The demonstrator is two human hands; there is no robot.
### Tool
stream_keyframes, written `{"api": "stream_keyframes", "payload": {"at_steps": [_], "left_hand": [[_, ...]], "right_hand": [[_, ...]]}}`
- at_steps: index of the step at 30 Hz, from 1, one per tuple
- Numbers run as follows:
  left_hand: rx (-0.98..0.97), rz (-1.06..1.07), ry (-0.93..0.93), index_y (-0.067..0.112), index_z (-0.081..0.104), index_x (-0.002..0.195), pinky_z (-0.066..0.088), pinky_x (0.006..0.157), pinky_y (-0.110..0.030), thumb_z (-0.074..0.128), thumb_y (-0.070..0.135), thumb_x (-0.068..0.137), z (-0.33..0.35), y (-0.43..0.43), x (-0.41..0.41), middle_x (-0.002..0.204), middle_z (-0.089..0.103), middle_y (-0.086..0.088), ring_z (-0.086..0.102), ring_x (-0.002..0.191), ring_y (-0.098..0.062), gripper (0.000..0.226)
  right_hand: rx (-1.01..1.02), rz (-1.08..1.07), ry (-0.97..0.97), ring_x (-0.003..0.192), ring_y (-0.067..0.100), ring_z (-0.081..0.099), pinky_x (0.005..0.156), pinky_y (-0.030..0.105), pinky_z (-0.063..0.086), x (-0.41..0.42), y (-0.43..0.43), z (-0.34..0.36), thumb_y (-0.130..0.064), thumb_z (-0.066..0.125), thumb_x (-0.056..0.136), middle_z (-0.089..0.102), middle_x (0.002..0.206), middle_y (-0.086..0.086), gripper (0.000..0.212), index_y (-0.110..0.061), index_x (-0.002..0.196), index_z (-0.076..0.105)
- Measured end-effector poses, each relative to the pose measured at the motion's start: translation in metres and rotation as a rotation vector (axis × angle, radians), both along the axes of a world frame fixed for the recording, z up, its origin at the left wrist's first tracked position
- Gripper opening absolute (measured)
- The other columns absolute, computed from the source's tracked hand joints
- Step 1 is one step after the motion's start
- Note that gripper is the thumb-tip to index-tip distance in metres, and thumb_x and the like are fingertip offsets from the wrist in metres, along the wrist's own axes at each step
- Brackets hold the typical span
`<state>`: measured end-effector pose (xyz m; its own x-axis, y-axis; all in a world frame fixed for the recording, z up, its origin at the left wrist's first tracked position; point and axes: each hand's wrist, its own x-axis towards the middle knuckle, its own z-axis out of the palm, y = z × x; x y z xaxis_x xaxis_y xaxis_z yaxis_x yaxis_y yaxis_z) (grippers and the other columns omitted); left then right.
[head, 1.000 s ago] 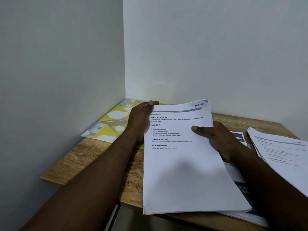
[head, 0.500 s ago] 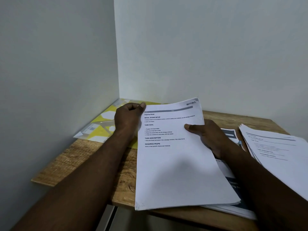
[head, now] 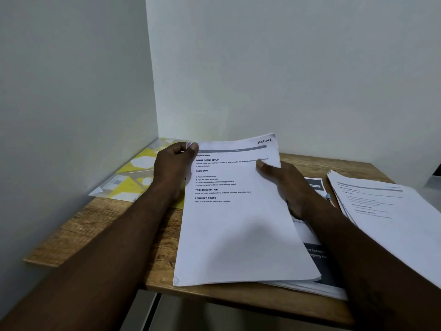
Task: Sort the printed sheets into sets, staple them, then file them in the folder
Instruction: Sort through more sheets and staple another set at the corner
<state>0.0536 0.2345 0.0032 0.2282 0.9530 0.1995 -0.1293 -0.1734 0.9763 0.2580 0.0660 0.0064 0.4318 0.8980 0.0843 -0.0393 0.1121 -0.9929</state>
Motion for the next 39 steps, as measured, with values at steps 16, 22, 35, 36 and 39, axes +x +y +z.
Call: {"api": "stream_keyframes", "payload": {"at_steps": [16,22,35,36,39], "left_hand": [[-0.149,-0.341,-0.100,0.007,0.069,0.098,0.056,0.098,-0.057,0.072,0.003,0.093,0.003,-0.019,0.005,0.105,0.073,-0.019,0.072,0.096,-0.037,0.007],[-0.151,-0.352,-0.105,0.003,0.066,0.096,0.057,0.093,-0.049,0.065,-0.003,0.097,0.005,-0.022,0.006,0.106,0.071,-0.022,0.072,0.093,-0.035,0.006],[-0.181,-0.332,-0.073,-0.007,0.064,0.115,0.063,0.077,-0.040,0.065,0.000,0.097,0.010,-0.027,0.002,0.118,0.069,-0.023,0.073,0.081,-0.029,0.020],[-0.187,-0.330,-0.070,-0.008,0.064,0.118,0.061,0.084,-0.044,0.066,0.001,0.097,0.010,-0.027,0.002,0.124,0.068,-0.023,0.072,0.085,-0.030,0.023],[-0.191,-0.330,-0.075,-0.012,0.059,0.132,0.053,0.102,-0.059,0.070,0.004,0.094,0.011,-0.027,0.000,0.143,0.061,-0.025,0.070,0.101,-0.034,0.042]], "right_hand": [[0.136,-0.241,0.044,0.085,0.032,0.068,0.083,0.049,0.052,0.008,0.007,0.003,-0.023,0.065,0.091,0.073,0.092,0.015,0.013,-0.015,0.084,0.073],[0.184,-0.327,0.030,0.079,0.026,0.063,0.063,0.028,0.052,0.013,0.005,0.006,-0.010,0.057,0.103,0.074,0.092,0.011,0.020,-0.010,0.096,0.076],[0.220,-0.317,0.072,0.062,0.018,0.058,0.058,0.027,0.047,0.011,0.006,0.008,-0.012,0.063,0.103,0.067,0.078,0.003,0.024,-0.018,0.081,0.068],[0.228,-0.307,0.084,0.062,0.017,0.058,0.058,0.027,0.047,0.011,0.006,0.008,-0.013,0.064,0.103,0.067,0.078,0.003,0.024,-0.018,0.080,0.069],[0.232,-0.280,0.126,0.058,0.017,0.056,0.054,0.025,0.045,0.011,0.004,0.009,-0.017,0.066,0.103,0.067,0.077,0.005,0.027,-0.018,0.076,0.069]]}}
